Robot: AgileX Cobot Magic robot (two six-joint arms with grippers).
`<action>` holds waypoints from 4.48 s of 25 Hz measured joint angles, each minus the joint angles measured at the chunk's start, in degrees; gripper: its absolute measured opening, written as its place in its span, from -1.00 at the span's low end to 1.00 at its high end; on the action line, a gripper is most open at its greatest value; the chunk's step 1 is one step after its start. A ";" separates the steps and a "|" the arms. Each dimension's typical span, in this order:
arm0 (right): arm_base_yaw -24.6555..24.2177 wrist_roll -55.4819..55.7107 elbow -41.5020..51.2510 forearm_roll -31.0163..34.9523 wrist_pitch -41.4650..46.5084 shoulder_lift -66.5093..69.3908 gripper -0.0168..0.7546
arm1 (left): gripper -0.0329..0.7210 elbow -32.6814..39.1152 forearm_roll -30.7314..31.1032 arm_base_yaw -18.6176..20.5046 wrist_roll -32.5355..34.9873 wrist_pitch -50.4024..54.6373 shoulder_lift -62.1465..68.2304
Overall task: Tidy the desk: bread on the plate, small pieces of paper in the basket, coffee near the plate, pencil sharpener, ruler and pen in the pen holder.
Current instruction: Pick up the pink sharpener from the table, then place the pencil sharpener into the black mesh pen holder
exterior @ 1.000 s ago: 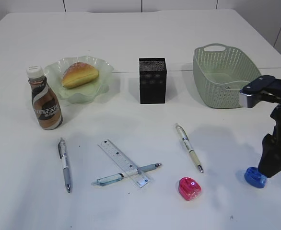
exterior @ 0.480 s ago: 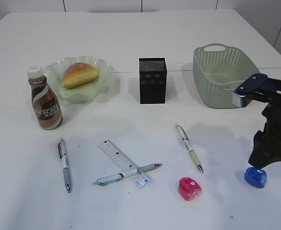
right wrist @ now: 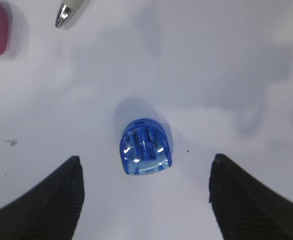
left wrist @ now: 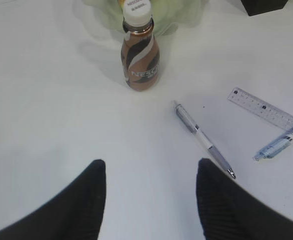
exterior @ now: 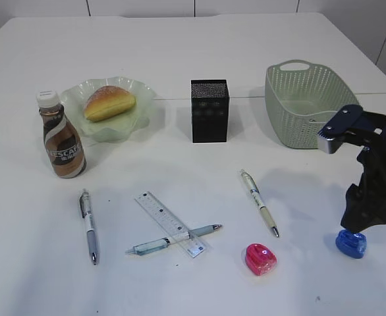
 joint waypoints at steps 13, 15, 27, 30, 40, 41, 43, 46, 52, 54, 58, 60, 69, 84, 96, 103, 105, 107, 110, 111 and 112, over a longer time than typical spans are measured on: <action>0.00 -3.56 0.04 -0.20 -0.84 5.48 0.54 | 0.15 0.00 0.00 0.00 0.00 0.13 0.00; 0.00 -4.12 0.04 -0.20 -0.88 6.08 0.53 | 0.15 0.00 0.00 0.00 0.00 0.13 0.00; 0.00 -5.34 0.13 -1.14 -1.52 9.51 0.53 | 0.13 0.00 0.00 0.00 0.00 1.54 0.00; 0.00 -5.45 0.13 -1.40 -2.02 9.90 0.53 | 0.13 0.00 0.00 0.00 0.00 1.54 0.00; 0.00 -6.26 0.13 -2.30 -3.38 10.31 0.53 | 0.13 0.00 0.00 0.00 0.00 2.24 0.00; 0.00 -6.26 0.13 -2.71 -3.38 10.92 0.53 | 0.13 0.00 0.00 0.00 0.00 2.52 0.00; 0.00 -6.31 0.13 -2.88 -3.48 11.77 0.53 | 0.13 0.00 0.00 0.00 0.00 2.89 0.00; 0.00 -6.31 0.13 -2.97 -3.48 12.16 0.53 | 0.13 0.00 0.00 0.00 0.00 3.01 0.00; 0.00 -6.40 0.13 -3.09 -3.68 12.40 0.53 | 0.13 0.00 0.00 0.00 0.00 3.10 0.00; 0.00 -6.40 0.13 -3.09 -3.80 12.52 0.53 | 0.13 0.00 0.00 0.00 0.00 3.10 0.00; 0.00 -6.40 0.03 -3.31 -3.88 12.61 0.48 | 0.10 0.00 0.00 0.00 0.00 3.10 0.00; 0.00 -6.40 0.03 -3.43 -4.25 12.61 0.37 | 0.09 0.00 0.00 0.00 0.00 3.10 0.00; 0.00 -5.34 -0.07 -2.64 -4.37 12.79 -0.07 | 0.08 0.00 0.00 0.00 0.00 3.41 0.00; 0.00 19.60 -0.64 5.45 1.24 13.13 -0.08 | 0.01 0.00 0.00 0.00 0.00 4.01 0.00; 0.00 26.21 -11.20 9.80 16.63 13.34 -0.08 | 0.01 0.00 0.00 0.00 0.00 4.01 0.00; 0.00 27.30 -19.34 13.73 17.76 13.56 -0.08 | 0.01 0.00 0.00 0.00 0.00 4.01 0.00; 0.00 27.34 -22.72 15.25 17.85 13.56 -0.08 | 0.01 0.00 0.00 0.00 0.00 4.01 0.00; 0.00 27.34 -25.80 16.45 17.99 13.57 -0.08 | 0.01 0.00 0.00 0.00 0.00 4.01 0.00; 0.00 27.22 -30.69 17.52 18.49 13.79 -0.09 | 0.01 0.00 0.00 0.00 0.00 2.82 0.00; 0.00 27.22 -31.26 17.80 18.50 13.79 -0.09 | 0.01 0.00 0.00 0.00 0.00 2.13 0.00; 0.00 26.77 -33.19 18.26 18.62 13.87 -0.09 | 0.01 0.00 -0.14 0.00 0.00 1.36 0.00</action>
